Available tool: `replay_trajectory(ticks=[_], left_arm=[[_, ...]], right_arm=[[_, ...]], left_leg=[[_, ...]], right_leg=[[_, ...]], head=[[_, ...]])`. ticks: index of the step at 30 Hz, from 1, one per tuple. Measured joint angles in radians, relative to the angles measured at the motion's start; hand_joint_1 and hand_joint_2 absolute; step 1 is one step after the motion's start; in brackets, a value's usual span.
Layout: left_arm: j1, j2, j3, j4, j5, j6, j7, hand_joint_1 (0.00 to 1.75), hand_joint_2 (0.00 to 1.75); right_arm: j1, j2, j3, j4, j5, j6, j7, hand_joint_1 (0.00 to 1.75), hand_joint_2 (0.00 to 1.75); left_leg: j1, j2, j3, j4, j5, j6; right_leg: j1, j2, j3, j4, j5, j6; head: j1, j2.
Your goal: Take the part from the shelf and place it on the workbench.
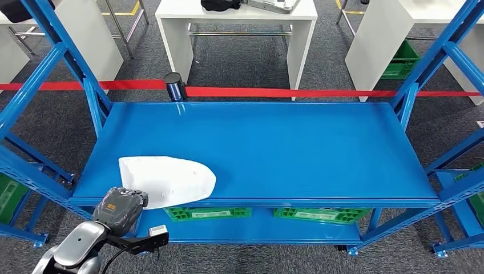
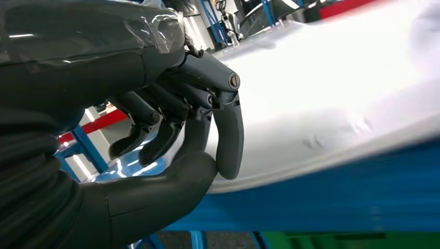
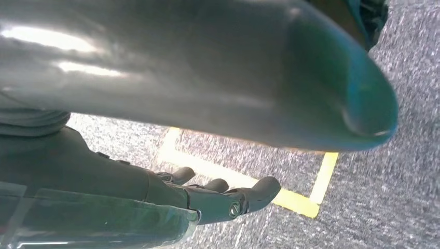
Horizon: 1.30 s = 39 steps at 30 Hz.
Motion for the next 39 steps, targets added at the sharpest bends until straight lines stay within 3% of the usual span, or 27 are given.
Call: replay_trajectory(ticks=[3, 4, 5, 6, 8, 10, 13, 15, 18, 19, 20, 21, 24, 26, 30, 31, 33, 35, 36, 37, 38, 39], left_arm=[[0.002, -0.001, 0.000, -0.002, -0.002, -0.001, 0.000, 1.72, 1.75], [0.004, -0.001, -0.001, -0.002, -0.003, -0.001, 0.000, 1.73, 1.75], [0.004, -0.001, -0.001, -0.002, -0.004, -0.001, 0.000, 1.73, 1.75], [0.005, -0.001, -0.001, -0.002, -0.005, -0.001, 0.000, 1.73, 1.75], [0.006, -0.002, -0.001, -0.002, -0.009, -0.002, 0.001, 1.73, 1.75], [0.006, -0.002, 0.000, -0.003, -0.014, -0.002, 0.003, 1.73, 1.75], [0.007, -0.003, 0.001, -0.005, -0.020, -0.003, 0.005, 1.73, 1.75], [0.009, -0.003, 0.003, -0.010, -0.023, 0.002, 0.004, 1.73, 1.75], [0.015, -0.006, 0.009, -0.020, -0.026, 0.031, -0.008, 1.73, 1.75], [0.018, -0.008, 0.012, -0.024, -0.028, 0.043, -0.013, 1.73, 1.75], [0.020, -0.010, 0.015, -0.029, -0.031, 0.053, -0.018, 1.73, 1.75], [0.022, -0.012, 0.017, -0.035, -0.033, 0.060, -0.021, 1.73, 1.75], [0.023, -0.019, 0.025, -0.058, -0.039, 0.085, -0.031, 1.73, 1.75], [0.022, -0.024, 0.029, -0.078, -0.039, 0.116, -0.044, 1.73, 1.75], [0.021, -0.042, 0.042, -0.148, 0.001, 0.156, -0.078, 0.00, 1.75], [0.020, -0.046, 0.045, -0.167, 0.013, 0.160, -0.086, 0.00, 1.75], [0.019, -0.054, 0.049, -0.194, 0.030, 0.164, -0.096, 0.00, 0.87], [0.020, -0.059, 0.052, -0.210, 0.040, 0.162, -0.099, 0.00, 0.00], [0.020, -0.061, 0.054, -0.214, 0.043, 0.160, -0.097, 0.00, 0.00], [0.019, -0.062, 0.059, -0.215, 0.045, 0.158, -0.094, 0.00, 0.00], [0.019, -0.063, 0.065, -0.215, 0.046, 0.154, -0.089, 0.00, 0.00], [0.017, -0.064, 0.074, -0.216, 0.047, 0.150, -0.083, 0.00, 0.00]], right_arm=[[0.001, 0.001, 0.000, 0.000, 0.000, 0.001, 0.000, 0.00, 0.00], [0.001, 0.001, 0.000, 0.000, 0.000, 0.001, 0.000, 0.00, 0.00], [0.002, 0.001, -0.001, 0.000, 0.000, 0.001, 0.000, 0.00, 0.00], [0.002, 0.001, -0.001, 0.000, 0.000, 0.001, 0.000, 0.00, 0.00], [0.002, 0.000, -0.001, 0.000, 0.000, 0.003, 0.000, 0.00, 0.00], [0.001, 0.000, 0.000, 0.000, 0.000, 0.004, -0.001, 0.00, 0.00], [0.000, 0.001, 0.000, -0.001, 0.000, 0.004, -0.001, 0.00, 0.00], [0.000, 0.001, 0.000, -0.003, 0.000, 0.007, -0.001, 0.00, 0.00], [0.001, 0.008, -0.002, -0.014, 0.000, 0.021, 0.001, 0.00, 0.00], [0.002, 0.011, -0.002, -0.019, 0.000, 0.026, 0.002, 0.00, 0.00], [0.003, 0.014, -0.004, -0.024, 0.000, 0.030, 0.003, 0.00, 0.00], [0.004, 0.017, -0.005, -0.029, 0.000, 0.033, 0.004, 0.00, 0.00], [0.003, 0.024, -0.008, -0.041, 0.000, 0.037, 0.004, 0.00, 0.00], [0.002, 0.029, -0.009, -0.048, 0.000, 0.041, 0.004, 0.00, 0.00], [0.001, 0.037, -0.015, -0.061, 0.000, 0.047, 0.004, 0.00, 0.00], [0.000, 0.038, -0.017, -0.064, 0.000, 0.047, 0.004, 0.00, 0.00], [0.000, 0.040, -0.021, -0.069, 0.000, 0.048, 0.004, 0.00, 0.00], [0.001, 0.042, -0.025, -0.074, 0.000, 0.048, 0.004, 0.00, 0.00], [0.001, 0.043, -0.026, -0.075, 0.000, 0.047, 0.004, 0.00, 0.00], [0.000, 0.043, -0.027, -0.075, 0.000, 0.046, 0.004, 0.00, 0.00], [0.000, 0.042, -0.028, -0.075, 0.000, 0.043, 0.005, 0.00, 0.00], [-0.002, 0.043, -0.030, -0.075, 0.000, 0.041, 0.005, 0.00, 0.00]], left_leg=[[0.001, 0.002, -0.001, -0.004, 0.006, 0.006], [0.001, 0.002, -0.002, -0.003, 0.006, 0.006], [0.001, 0.001, -0.003, -0.002, 0.006, 0.006], [0.001, 0.000, -0.002, -0.001, 0.005, 0.005], [0.000, -0.002, -0.003, 0.008, 0.000, -0.002], [-0.003, -0.003, -0.007, 0.018, -0.006, -0.013], [-0.002, -0.003, -0.012, 0.021, -0.007, -0.027], [0.003, -0.003, -0.028, 0.055, -0.032, -0.037], [0.007, -0.002, -0.111, 0.241, -0.129, -0.050], [0.008, -0.002, -0.136, 0.296, -0.147, -0.052], [0.008, -0.002, -0.146, 0.316, -0.144, -0.051], [0.008, -0.002, -0.136, 0.296, -0.124, -0.049], [0.003, -0.002, -0.038, 0.095, -0.033, -0.032], [-0.003, -0.002, -0.008, 0.029, -0.020, -0.023], [0.001, 0.000, -0.001, 0.008, -0.006, -0.004], [0.004, 0.001, 0.002, 0.002, -0.002, 0.001], [0.003, 0.002, -0.001, 0.000, 0.001, 0.005], [0.002, 0.002, -0.004, 0.001, 0.002, 0.006], [0.002, 0.001, -0.004, 0.002, 0.001, 0.006], [0.002, 0.001, -0.003, 0.004, 0.001, 0.004], [0.002, 0.000, -0.003, 0.007, -0.001, 0.001], [0.000, 0.000, -0.005, 0.013, -0.004, -0.004]], right_leg=[[-0.003, 0.000, -0.088, 0.190, -0.081, -0.004], [-0.004, 0.000, -0.110, 0.236, -0.095, 0.000], [-0.006, 0.000, -0.115, 0.247, -0.093, 0.007], [-0.009, -0.001, -0.098, 0.213, -0.074, 0.017], [-0.013, -0.002, -0.026, 0.070, -0.019, 0.031], [-0.012, -0.003, 0.018, -0.025, 0.011, 0.023], [-0.009, -0.003, 0.021, -0.035, 0.018, 0.000], [-0.012, -0.003, 0.021, -0.038, 0.022, -0.011], [-0.012, -0.003, 0.019, -0.038, 0.024, -0.019], [-0.010, -0.003, 0.019, -0.038, 0.024, -0.019], [-0.009, -0.003, 0.019, -0.038, 0.024, -0.019], [-0.007, -0.002, 0.020, -0.038, 0.024, -0.019], [-0.002, -0.001, 0.022, -0.038, 0.024, -0.017], [0.001, -0.001, 0.019, -0.038, 0.026, -0.013], [0.003, -0.002, 0.003, -0.018, 0.015, 0.002], [0.003, -0.002, -0.015, 0.021, -0.006, 0.001], [0.002, -0.002, -0.075, 0.153, -0.066, -0.004], [0.000, -0.002, -0.118, 0.250, -0.097, 0.003], [-0.002, -0.002, -0.112, 0.241, -0.089, 0.011], [-0.004, -0.003, -0.086, 0.192, -0.066, 0.021], [-0.008, -0.003, -0.047, 0.115, -0.038, 0.029], [-0.009, -0.004, -0.012, 0.045, -0.014, 0.031]], head=[[0.003, 0.000], [0.003, 0.000], [0.003, 0.000], [0.003, 0.000], [0.003, 0.000], [0.003, 0.000], [0.003, 0.000], [0.002, 0.000], [-0.002, 0.000], [-0.002, 0.000], [-0.002, 0.000], [-0.002, 0.000], [-0.001, 0.000], [-0.001, 0.000], [0.000, 0.000], [0.001, 0.000], [0.002, 0.000], [0.002, 0.000], [0.003, 0.000], [0.003, 0.000], [0.003, 0.000], [0.003, 0.000]])
